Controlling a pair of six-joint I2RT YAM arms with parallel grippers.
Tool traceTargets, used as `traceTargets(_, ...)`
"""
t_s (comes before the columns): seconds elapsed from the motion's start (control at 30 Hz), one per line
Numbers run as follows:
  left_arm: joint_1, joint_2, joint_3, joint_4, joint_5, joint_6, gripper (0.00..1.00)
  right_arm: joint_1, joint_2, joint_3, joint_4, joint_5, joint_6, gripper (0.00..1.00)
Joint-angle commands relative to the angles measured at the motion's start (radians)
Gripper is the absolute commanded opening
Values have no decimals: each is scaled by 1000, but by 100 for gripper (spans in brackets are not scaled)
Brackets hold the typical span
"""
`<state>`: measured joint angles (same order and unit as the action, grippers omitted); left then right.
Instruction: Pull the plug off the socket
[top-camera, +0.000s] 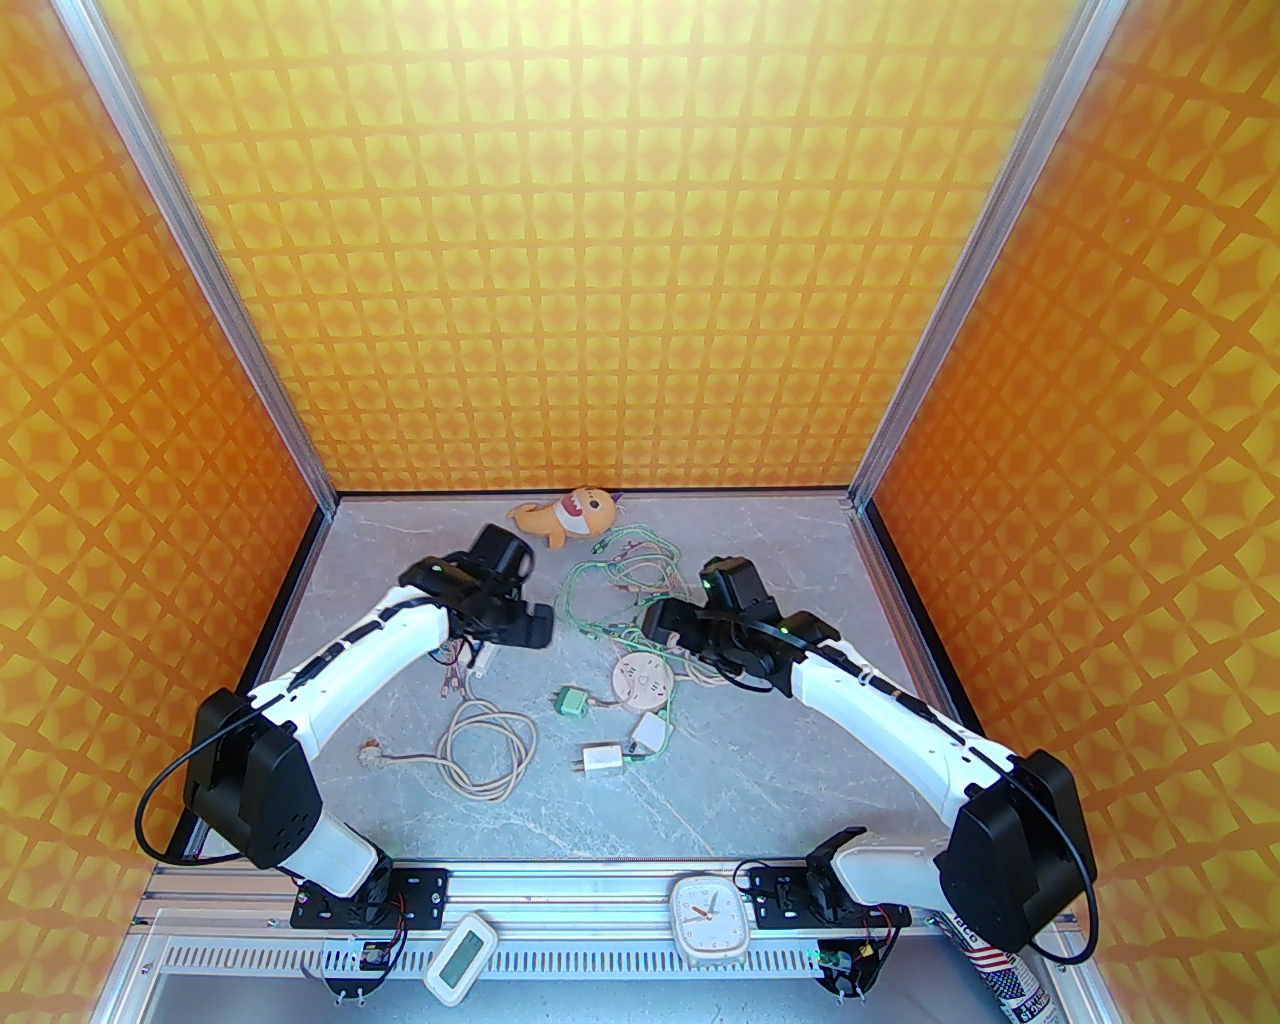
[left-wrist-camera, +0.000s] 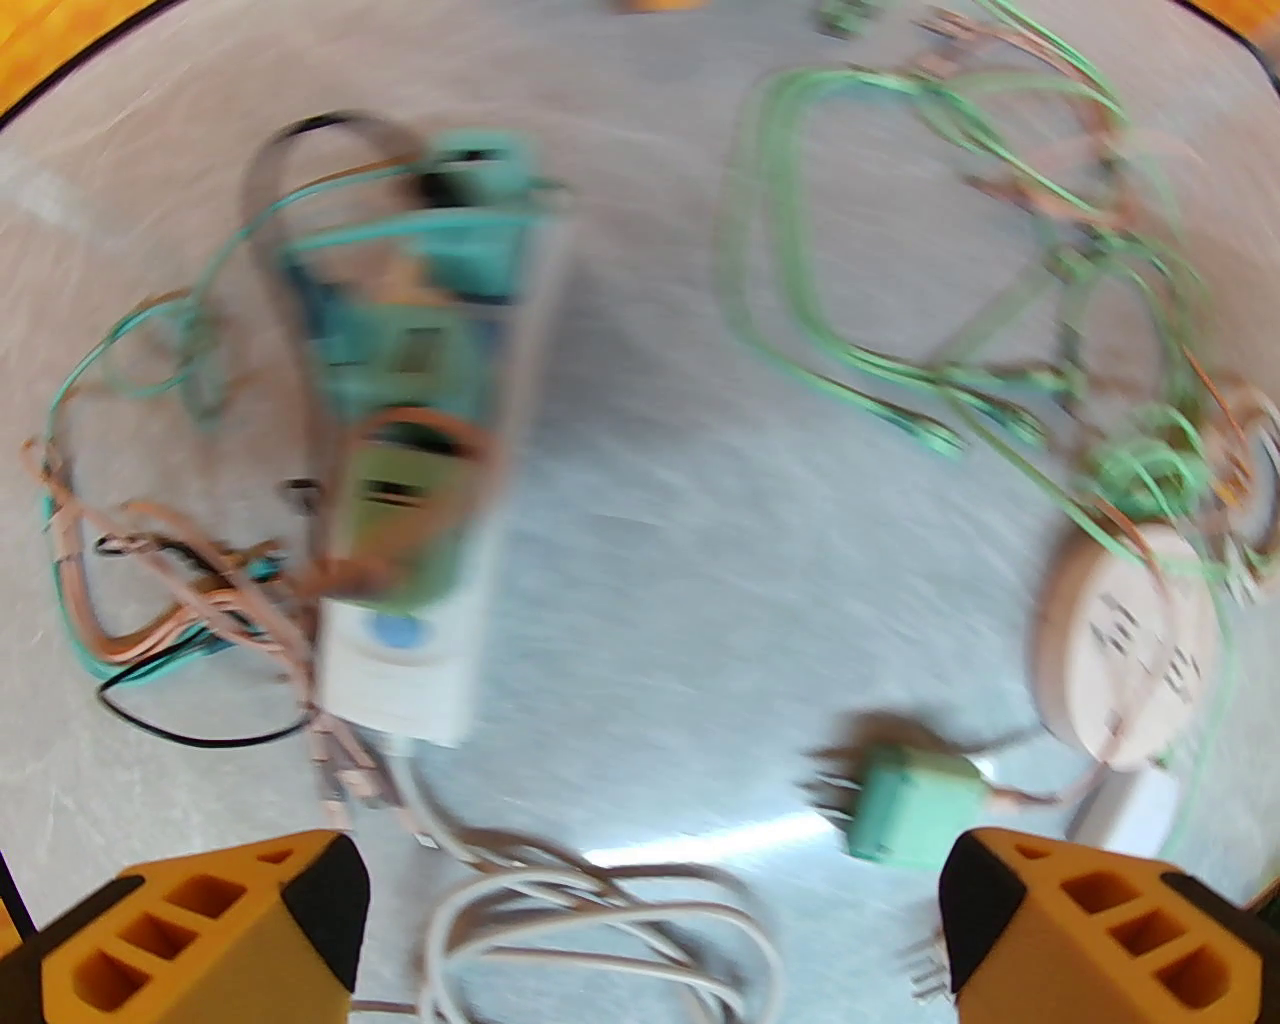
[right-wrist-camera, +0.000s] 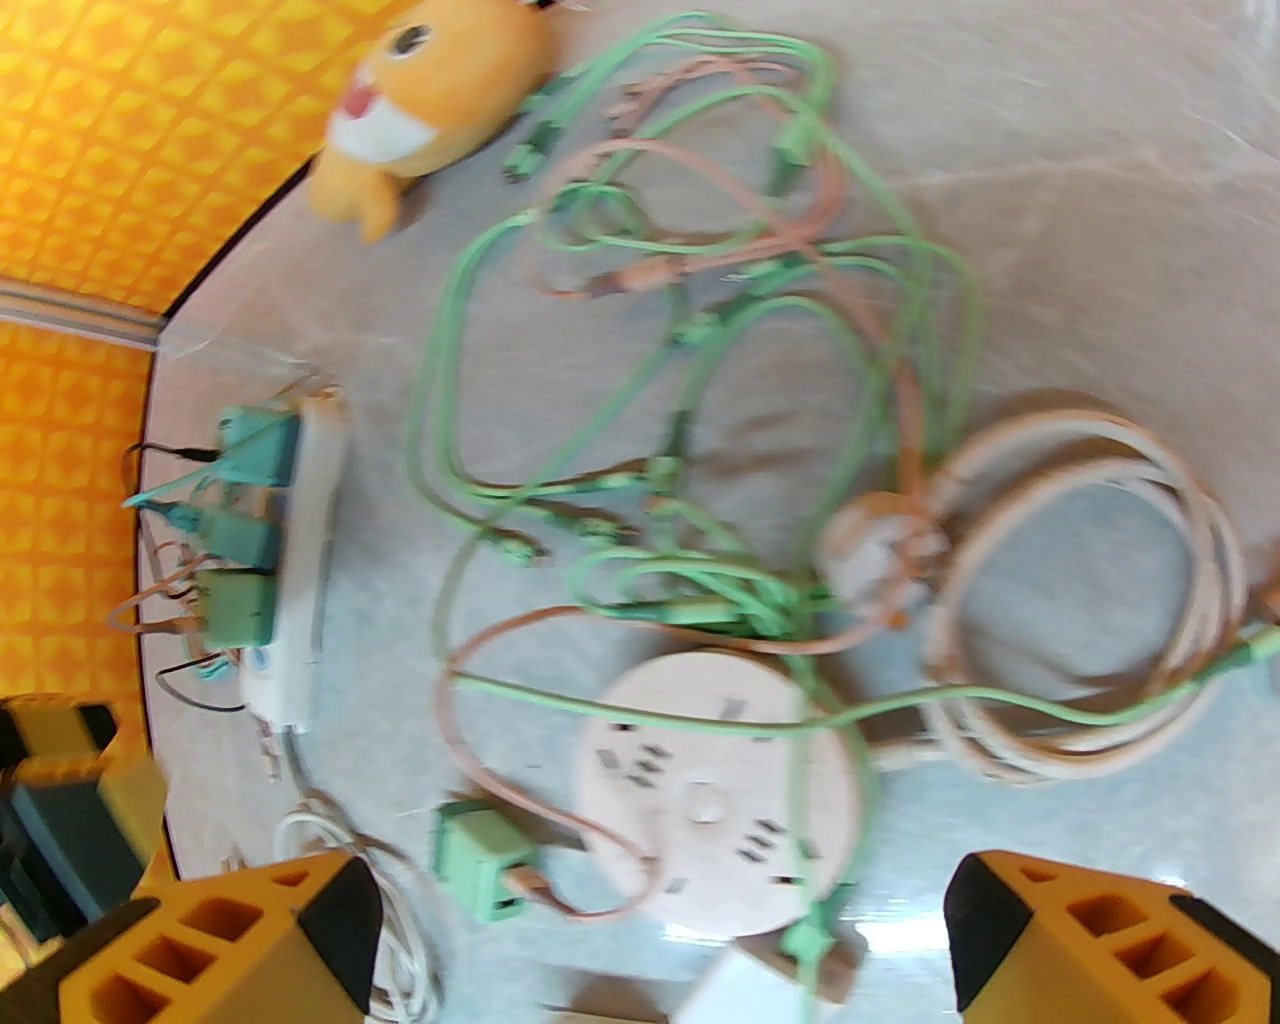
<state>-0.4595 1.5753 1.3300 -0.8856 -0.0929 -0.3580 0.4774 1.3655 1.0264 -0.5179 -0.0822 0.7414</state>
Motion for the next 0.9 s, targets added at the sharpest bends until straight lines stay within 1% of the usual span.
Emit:
traceTargets(0.0, 44, -40, -42, 64, 25, 23, 92, 6, 44, 71, -9, -36, 0, 99)
traceTargets(0.1, 78, -15, -59, 86, 31, 38, 86, 6, 67, 117, -29, -57, -47, 98)
traceTargets(0.2, 92, 6, -90, 124, 37, 68, 76, 6, 98, 154, -35, -87, -87, 98)
traceTargets(0.33, 101, 46, -114, 177, 53, 113, 68, 5, 138, 197, -32, -168, -116, 98)
traceTargets(0.43, 116, 82, -118, 197, 53, 126, 65, 6, 162, 229, -41, -200, -144, 98)
traceTargets(0.57, 126, 139, -116, 238, 54, 145, 64, 6, 176, 244, -54, -183, -178, 98)
traceTargets(0.63, 127, 168, -100, 246, 54, 164, 60, 6, 181, 235, -44, -195, -174, 99)
traceTargets(0.8, 151, 223, -68, 256, 53, 175, 60, 6, 187, 227, -15, -220, -150, 98)
traceTargets(0.87, 154, 241, -62, 262, 53, 187, 57, 6, 190, 233, -16, -217, -145, 98)
